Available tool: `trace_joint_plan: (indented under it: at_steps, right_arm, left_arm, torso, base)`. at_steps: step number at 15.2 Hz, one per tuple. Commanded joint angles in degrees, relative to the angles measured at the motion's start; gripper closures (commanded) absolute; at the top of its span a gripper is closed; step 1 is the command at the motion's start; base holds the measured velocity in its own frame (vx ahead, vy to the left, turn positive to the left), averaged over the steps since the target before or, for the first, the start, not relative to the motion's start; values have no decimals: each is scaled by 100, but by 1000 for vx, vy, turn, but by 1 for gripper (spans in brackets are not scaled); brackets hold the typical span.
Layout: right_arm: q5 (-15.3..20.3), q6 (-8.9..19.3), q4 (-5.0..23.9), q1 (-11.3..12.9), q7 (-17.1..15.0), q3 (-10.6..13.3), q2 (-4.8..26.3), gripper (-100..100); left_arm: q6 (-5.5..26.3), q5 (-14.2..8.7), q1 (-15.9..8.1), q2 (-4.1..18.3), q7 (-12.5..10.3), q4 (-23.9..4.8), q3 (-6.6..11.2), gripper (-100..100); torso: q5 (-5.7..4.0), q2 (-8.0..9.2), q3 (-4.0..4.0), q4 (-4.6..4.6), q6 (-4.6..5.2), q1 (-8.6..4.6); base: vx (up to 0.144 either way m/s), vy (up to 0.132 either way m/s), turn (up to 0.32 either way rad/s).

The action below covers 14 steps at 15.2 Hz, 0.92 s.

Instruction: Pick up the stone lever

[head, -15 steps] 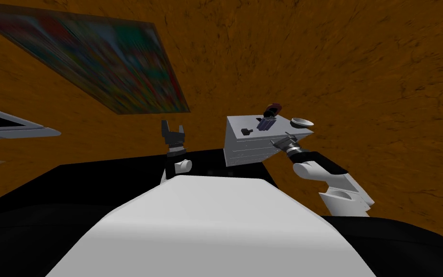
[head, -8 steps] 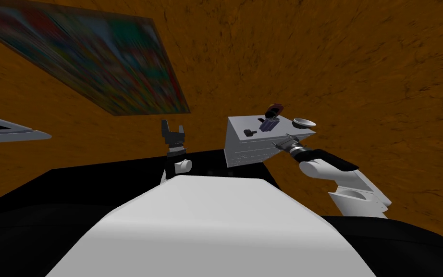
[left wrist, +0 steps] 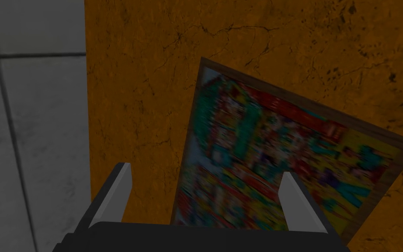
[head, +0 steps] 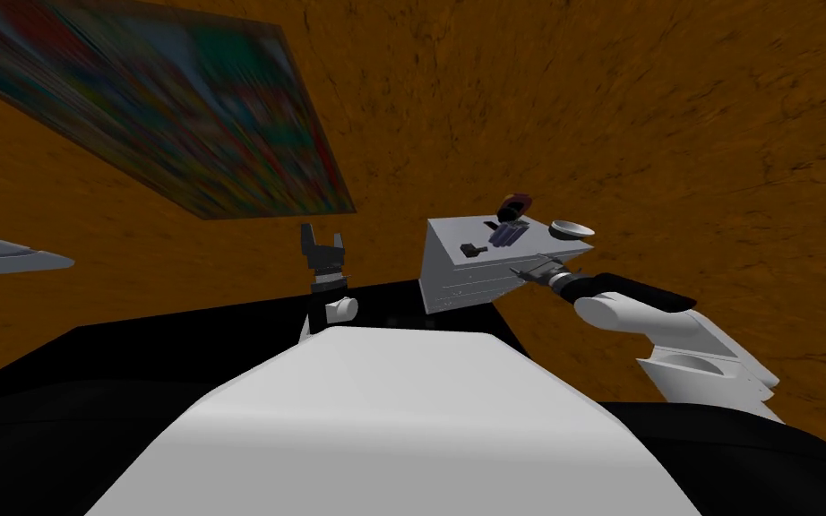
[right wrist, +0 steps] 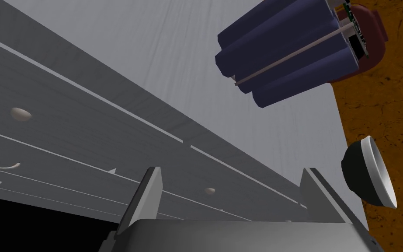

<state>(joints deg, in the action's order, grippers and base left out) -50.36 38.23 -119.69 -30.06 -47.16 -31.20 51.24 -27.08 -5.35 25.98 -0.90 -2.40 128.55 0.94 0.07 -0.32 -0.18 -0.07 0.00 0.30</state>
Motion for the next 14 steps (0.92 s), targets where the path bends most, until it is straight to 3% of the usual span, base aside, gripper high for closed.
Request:
trace_joint_plan:
  at_steps: [1, 3, 4, 7, 8, 11, 12, 14]
  right_arm:
    - [-230, 286, 35, -9, -191, -109, 146, -100]
    - [-230, 458, 35, -9, -191, -109, 146, -100]
    - [-467, 639, 110, -35, -427, -269, 372, -100]
    - [-557, 906, 110, -35, -427, -269, 372, -100]
    - [-832, 1083, 185, -60, -660, -425, 592, -100]
    - [-880, 1354, 185, -60, -660, -425, 592, -100]
    - [-1142, 1534, 260, -84, -888, -579, 806, -100]
    - [-1196, 1765, 260, -84, -888, -579, 806, -100]
  left_arm:
    - [0, 0, 0, 0, 0, 0, 0, 0]
    - [0, 0, 0, 0, 0, 0, 0, 0]
    - [0, 0, 0, 0, 0, 0, 0, 0]
    - [0, 0, 0, 0, 0, 0, 0, 0]
    - [0, 0, 0, 0, 0, 0, 0, 0]
    - [0, 0, 0, 0, 0, 0, 0, 0]
    - [0, 0, 0, 0, 0, 0, 0, 0]
    - [0, 0, 0, 0, 0, 0, 0, 0]
  torso:
    - [0, 0, 0, 0, 0, 0]
    - [1, -2, -2, -1, -1, 4]
    - [-1, 2, 0, -1, -1, -5]
    - [0, -5, -4, -2, -1, 2]
    - [-1, 1, 0, -1, -2, -6]
    - [0, -3, -3, -2, -1, 3]
    - [-1, 2, 0, -1, -2, -5]
    - [0, -7, -4, -2, 0, 2]
  base:
    - [77, 107, -70]
    - [50, 67, -31]
    - [68, 76, -60]
    - [61, 80, -35]
    - [58, 74, -48]
    - [59, 82, -37]
    - [62, 72, -49]
    - [78, 90, -50]
